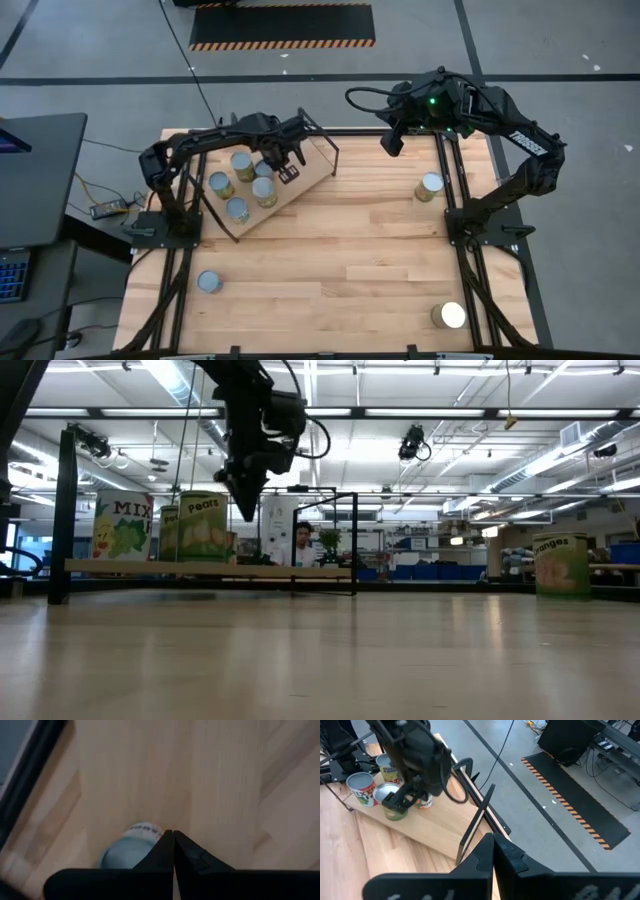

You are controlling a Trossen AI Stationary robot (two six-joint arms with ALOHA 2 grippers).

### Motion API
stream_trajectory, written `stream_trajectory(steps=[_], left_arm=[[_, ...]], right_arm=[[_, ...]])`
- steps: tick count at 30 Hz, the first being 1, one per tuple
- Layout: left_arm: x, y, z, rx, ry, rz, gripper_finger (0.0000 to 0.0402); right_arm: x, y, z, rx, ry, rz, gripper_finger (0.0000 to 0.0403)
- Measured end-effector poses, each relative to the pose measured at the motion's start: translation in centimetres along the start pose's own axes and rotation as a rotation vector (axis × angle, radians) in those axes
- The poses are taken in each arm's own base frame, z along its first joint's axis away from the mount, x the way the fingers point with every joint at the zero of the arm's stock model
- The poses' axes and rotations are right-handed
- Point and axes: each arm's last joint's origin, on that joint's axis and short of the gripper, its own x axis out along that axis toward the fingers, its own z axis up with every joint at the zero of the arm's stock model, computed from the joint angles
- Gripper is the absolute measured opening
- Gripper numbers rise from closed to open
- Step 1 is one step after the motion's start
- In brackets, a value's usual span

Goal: Pick and place cans onto a shelf
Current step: Put the small canned oranges on the shelf

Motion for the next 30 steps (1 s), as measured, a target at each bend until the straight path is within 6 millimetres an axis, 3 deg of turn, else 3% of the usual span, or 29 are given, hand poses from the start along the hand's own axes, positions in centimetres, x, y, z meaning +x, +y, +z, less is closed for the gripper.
stream_trajectory(steps=[13, 30], left_arm=[[-0.2, 3.4, -1.5, -0.095, 0.187, 0.077, 0.0007], [3.6, 3.6, -0.6, -0.064, 0.294, 0.097, 0.0007]], right_arm=[[0.0, 0.0, 0.0, 0.000, 0.000, 0.000, 0.0012], [0.0, 0.0, 0.0, -0.002, 0.001, 0.001, 0.0013]])
